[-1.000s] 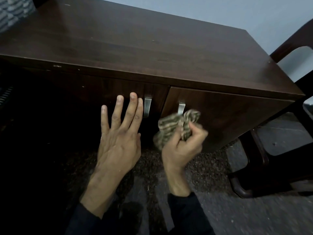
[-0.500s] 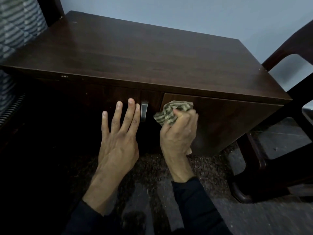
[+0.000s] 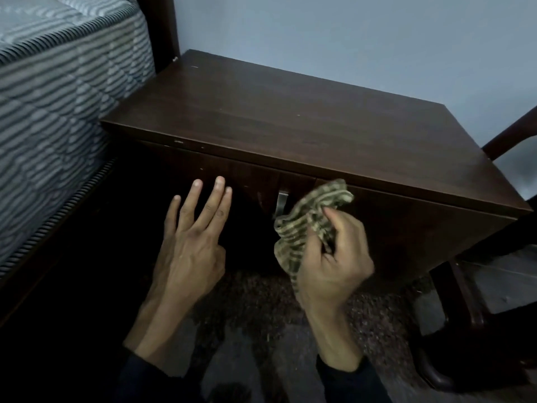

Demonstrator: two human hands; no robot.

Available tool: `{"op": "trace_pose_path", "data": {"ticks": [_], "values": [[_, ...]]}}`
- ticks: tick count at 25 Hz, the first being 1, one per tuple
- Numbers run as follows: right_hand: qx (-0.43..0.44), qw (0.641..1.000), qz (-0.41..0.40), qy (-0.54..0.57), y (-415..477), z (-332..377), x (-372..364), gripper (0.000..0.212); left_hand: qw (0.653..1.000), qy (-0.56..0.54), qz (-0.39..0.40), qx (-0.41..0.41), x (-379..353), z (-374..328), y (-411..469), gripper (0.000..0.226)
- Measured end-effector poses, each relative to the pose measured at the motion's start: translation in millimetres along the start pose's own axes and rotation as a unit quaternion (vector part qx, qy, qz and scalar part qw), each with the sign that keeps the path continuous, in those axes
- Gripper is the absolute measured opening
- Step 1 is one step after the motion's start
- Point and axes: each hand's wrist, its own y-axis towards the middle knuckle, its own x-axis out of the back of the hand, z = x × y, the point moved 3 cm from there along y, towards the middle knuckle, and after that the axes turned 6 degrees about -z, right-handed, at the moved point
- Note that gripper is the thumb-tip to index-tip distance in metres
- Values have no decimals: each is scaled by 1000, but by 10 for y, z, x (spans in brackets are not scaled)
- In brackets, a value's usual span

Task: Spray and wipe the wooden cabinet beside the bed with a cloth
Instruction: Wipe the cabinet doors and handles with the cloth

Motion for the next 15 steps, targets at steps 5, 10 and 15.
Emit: {"op": "trace_pose_path", "data": {"ticks": [5, 10, 15], "values": [[234, 934, 238, -123, -276, -60, -605, 35, 998, 58, 7, -5, 65, 391, 49, 103], [323, 902, 181, -221, -366, -178, -573, 29, 999, 31, 6, -16, -84, 432, 49, 106], [123, 986, 48, -98, -147, -112, -607, 19, 1000, -4, -2, -1, -215, 418, 46, 106]]}}
